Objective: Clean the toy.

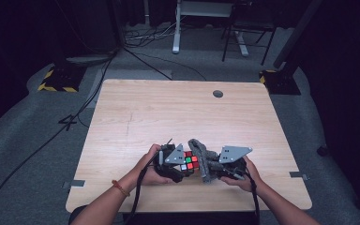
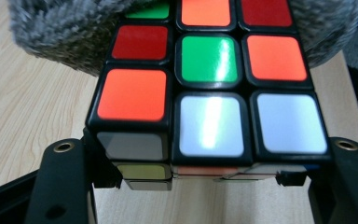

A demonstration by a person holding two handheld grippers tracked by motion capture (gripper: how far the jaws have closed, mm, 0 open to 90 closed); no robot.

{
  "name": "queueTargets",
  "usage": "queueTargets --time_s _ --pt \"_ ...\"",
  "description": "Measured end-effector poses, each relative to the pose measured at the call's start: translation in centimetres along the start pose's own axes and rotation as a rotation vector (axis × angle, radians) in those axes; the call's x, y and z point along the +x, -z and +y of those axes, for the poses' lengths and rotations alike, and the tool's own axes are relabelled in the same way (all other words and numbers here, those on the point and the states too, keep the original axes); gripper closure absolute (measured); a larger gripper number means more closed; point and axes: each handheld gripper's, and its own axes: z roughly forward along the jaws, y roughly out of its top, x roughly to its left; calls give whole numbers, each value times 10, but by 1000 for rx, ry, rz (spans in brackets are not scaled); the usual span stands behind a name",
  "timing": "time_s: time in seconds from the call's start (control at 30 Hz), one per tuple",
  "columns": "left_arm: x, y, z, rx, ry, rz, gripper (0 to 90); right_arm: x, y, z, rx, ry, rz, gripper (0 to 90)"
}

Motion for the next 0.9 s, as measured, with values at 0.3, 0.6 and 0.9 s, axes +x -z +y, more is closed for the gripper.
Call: queueTargets --time_s 0.3,0.6,0.9 --pt "-6 -22 8 81 -53 11 327 8 8 9 -84 44 10 766" --pt "-3 -8 8 25 -16 35 333 1 10 1 -36 23 -38 767" --pt "-4 -1 7 10 -24 36 334 -1 8 -9 5 4 -26 767"
